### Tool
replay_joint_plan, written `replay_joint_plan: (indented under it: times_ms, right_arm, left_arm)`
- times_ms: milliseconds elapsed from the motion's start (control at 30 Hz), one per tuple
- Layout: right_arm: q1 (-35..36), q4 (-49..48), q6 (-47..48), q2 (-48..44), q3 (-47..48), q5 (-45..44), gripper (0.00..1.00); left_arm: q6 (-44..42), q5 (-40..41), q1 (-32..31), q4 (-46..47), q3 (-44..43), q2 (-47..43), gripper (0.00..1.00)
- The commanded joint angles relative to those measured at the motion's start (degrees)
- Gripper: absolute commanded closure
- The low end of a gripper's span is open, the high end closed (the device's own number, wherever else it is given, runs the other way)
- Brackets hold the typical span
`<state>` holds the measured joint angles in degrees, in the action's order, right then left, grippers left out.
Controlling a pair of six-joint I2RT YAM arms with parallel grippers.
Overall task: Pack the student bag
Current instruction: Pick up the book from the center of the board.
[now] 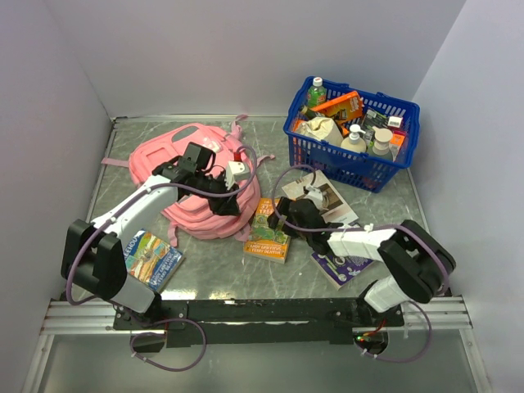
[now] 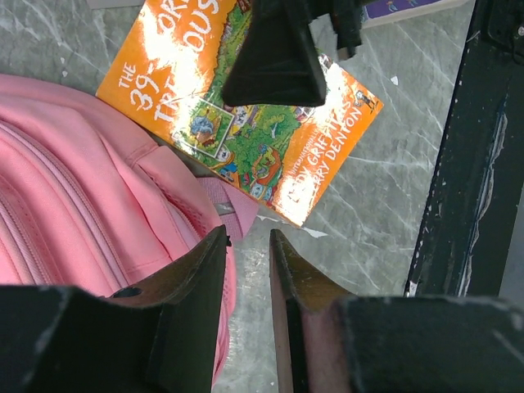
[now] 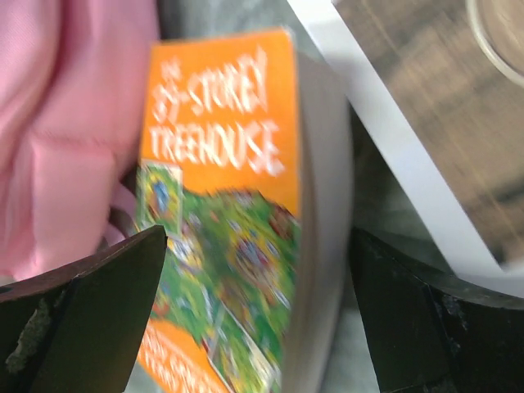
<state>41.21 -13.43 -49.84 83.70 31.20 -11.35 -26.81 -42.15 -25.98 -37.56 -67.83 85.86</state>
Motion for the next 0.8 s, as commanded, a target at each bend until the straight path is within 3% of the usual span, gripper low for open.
replay_joint_plan:
  times_ms: [0, 67, 133, 233, 267, 333, 367, 433, 467, 533, 767]
  right_arm:
    - [1.85, -5.54, -0.25, 5.93, -1.14, -5.17, 0.0]
    - [2.29, -9.22, -0.6, 7.35, -1.49, -4.56, 0.03]
    - [2.82, -11.61, -1.48, 8.23, -2.54, -3.68, 0.12]
    - [3.52, -15.3, -1.05, 7.01, -4.48, -2.1, 0.33]
    - [3.53, -16.7, -0.96, 6.39, -5.0, -1.48, 0.49]
    - [3.53, -17.68, -0.96, 5.51, -6.41, -0.86, 0.63]
    - [3.53, -18.03, -0.87, 4.55, -6.85, -0.6, 0.78]
    - [3.53, -19.09, -0.87, 3.49, -8.34, -0.68, 0.93]
    - [3.53, -19.09, -0.96, 2.62, -8.78, -0.6, 1.0]
    - [3.44, -19.0, -0.96, 1.56, -9.31, -0.6, 1.0]
    - [3.35, -19.18, 0.27, -2.57, -10.72, 1.07, 1.0]
  left_arm:
    - [-2.19, -0.56, -0.3, -0.93, -0.02, -1.31, 0.68]
    - [-2.46, -0.3, -0.21, -0.94, 0.16, -1.66, 0.68]
    - [-2.63, 0.14, -0.13, -0.85, 0.51, -1.93, 0.68]
    - [-2.55, 0.93, -0.13, -0.15, 1.39, -2.1, 0.68]
    - [-2.37, 1.28, -0.21, 0.03, 1.74, -2.11, 0.67]
    - [-1.58, 3.29, -0.21, 1.08, 2.18, -1.76, 0.66]
    - [-1.23, 4.87, -0.21, 1.61, 2.7, -1.67, 0.62]
    - [0.0, 9.0, -0.21, 3.19, 3.75, -2.01, 0.57]
    - [0.0, 10.23, -0.21, 3.8, 5.15, -2.37, 0.34]
    - [0.0, 15.48, -0.13, 5.91, 6.83, -3.51, 0.31]
    - [0.62, 27.46, 0.14, 14.0, 11.93, -5.18, 0.38]
